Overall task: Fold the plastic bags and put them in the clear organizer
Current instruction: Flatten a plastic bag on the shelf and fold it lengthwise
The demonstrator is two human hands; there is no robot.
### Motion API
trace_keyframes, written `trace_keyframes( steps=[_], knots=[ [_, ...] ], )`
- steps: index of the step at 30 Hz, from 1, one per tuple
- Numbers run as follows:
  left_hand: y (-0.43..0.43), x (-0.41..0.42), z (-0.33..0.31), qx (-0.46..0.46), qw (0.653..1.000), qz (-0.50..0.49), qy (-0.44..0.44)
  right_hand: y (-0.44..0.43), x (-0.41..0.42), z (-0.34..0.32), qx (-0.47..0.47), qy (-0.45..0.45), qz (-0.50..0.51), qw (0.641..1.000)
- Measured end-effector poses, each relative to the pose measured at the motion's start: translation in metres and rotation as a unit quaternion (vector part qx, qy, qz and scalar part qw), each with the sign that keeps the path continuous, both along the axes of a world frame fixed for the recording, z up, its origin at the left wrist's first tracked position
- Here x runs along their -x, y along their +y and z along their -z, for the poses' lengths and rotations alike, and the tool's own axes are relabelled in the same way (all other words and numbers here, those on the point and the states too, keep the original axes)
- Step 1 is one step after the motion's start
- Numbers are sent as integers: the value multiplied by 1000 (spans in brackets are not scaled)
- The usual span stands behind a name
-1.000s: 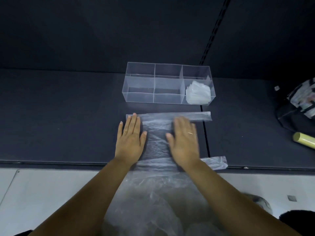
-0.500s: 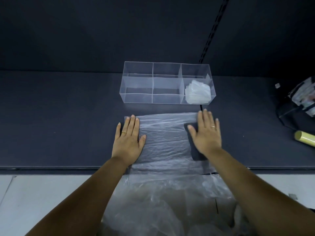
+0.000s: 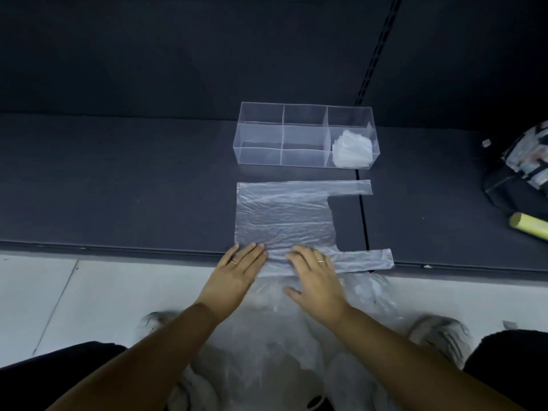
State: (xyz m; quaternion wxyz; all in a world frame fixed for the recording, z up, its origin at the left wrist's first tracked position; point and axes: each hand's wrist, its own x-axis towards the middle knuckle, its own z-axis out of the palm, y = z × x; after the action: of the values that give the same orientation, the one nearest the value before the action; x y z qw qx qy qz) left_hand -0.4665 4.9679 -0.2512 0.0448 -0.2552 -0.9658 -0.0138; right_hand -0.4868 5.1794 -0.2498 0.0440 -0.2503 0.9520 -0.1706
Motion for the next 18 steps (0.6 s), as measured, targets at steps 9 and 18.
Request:
trace_keyframes(
  steps=[9,18],
  knots=[
    [-21,23,-48,-153,952,-188,-186,53,27,-26,88,-58,105,989],
    [-57,74,-73,-421,733,-355,-400,141,95,-66,245,-319,236,885]
  ],
)
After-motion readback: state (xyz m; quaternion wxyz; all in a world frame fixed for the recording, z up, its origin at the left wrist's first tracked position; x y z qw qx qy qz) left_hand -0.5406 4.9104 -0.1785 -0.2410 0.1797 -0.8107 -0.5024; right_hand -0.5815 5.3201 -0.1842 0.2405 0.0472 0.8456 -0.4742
